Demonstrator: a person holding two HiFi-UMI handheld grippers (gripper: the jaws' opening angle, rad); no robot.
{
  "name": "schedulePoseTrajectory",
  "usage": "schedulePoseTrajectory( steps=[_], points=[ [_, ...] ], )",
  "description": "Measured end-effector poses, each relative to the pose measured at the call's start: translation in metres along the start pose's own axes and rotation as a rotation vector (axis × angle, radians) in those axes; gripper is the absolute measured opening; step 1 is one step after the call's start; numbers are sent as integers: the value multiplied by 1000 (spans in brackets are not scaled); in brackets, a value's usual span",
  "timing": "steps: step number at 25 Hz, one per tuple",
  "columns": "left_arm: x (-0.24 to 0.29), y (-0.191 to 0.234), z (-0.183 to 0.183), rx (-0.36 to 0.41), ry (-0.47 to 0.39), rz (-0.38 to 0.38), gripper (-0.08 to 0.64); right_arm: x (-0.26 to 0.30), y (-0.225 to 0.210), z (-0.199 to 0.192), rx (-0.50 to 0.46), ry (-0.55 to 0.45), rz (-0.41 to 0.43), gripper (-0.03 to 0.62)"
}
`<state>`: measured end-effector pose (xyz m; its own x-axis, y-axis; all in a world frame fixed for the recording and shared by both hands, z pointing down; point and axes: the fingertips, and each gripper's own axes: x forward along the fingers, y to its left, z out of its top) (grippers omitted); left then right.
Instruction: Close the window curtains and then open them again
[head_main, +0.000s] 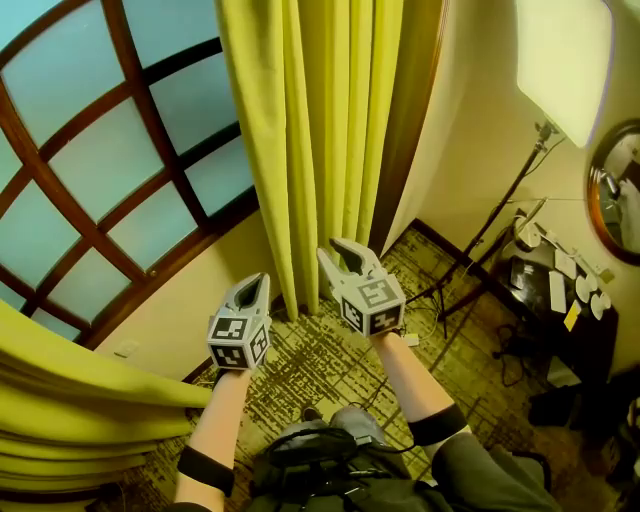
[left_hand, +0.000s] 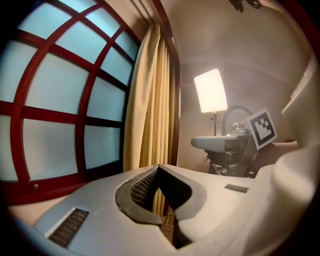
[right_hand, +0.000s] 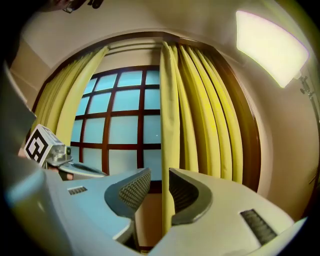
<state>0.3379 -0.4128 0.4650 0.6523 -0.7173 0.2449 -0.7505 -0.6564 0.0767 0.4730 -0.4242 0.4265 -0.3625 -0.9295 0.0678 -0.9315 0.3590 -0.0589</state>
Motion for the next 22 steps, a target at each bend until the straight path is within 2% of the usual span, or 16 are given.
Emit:
schedulePoseTrajectory(
  steps=[4,6,11,16,22],
  points=[
    [15,8,15,6,-19,2,0,31,-1,42,-26,-66,15,236],
    [26,7,23,7,-27,-2,0,46,-7,62,-48,-89,19,320],
    [57,12,48,26,-59,12,0,92,-33,107,-84,-166,29,417],
    [87,24,73,49,-86,67,0,132,-52,159,-91,-239,55,420],
    [124,42,111,47,-108,125,0,179,-71,216,-139,-324,95,462]
  ],
)
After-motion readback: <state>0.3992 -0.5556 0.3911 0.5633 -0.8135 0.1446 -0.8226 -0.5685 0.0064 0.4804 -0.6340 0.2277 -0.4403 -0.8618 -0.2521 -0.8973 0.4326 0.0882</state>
